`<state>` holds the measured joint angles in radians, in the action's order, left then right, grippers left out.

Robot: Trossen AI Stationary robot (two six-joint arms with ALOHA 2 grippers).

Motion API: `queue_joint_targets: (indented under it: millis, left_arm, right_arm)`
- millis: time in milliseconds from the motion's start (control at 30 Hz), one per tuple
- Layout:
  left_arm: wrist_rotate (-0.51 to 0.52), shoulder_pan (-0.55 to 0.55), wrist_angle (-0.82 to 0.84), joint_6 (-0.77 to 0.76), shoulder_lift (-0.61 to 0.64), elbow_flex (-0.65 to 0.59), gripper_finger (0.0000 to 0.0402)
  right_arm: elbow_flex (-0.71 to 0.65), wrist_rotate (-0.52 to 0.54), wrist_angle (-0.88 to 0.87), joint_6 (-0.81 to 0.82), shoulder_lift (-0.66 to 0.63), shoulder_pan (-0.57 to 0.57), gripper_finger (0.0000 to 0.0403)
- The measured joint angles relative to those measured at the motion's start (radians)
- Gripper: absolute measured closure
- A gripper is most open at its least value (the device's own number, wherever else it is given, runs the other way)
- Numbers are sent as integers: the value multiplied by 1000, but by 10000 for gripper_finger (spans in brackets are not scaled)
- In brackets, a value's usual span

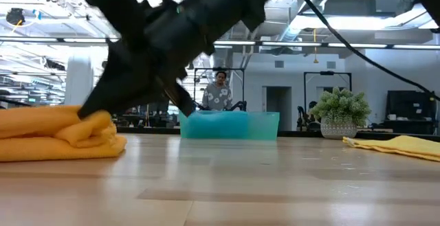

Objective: Roll microfiber towels into tight, uniform cylinder then place into a basket
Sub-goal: Roll the orange towel

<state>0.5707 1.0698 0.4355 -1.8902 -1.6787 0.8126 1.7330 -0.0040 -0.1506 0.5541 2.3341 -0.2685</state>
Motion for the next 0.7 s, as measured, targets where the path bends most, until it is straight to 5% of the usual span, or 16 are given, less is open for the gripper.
queue_joint_targets:
  millis: [233, 700]
  left_arm:
    - [-19, 8, -2, 140, 8, 77, 386]
    - [-71, 27, -74, 205, 8, 156, 386]
  right_arm:
    - [125, -13, -213, -55, 0, -59, 397]
    - [227, -24, -284, -39, 0, -201, 396]
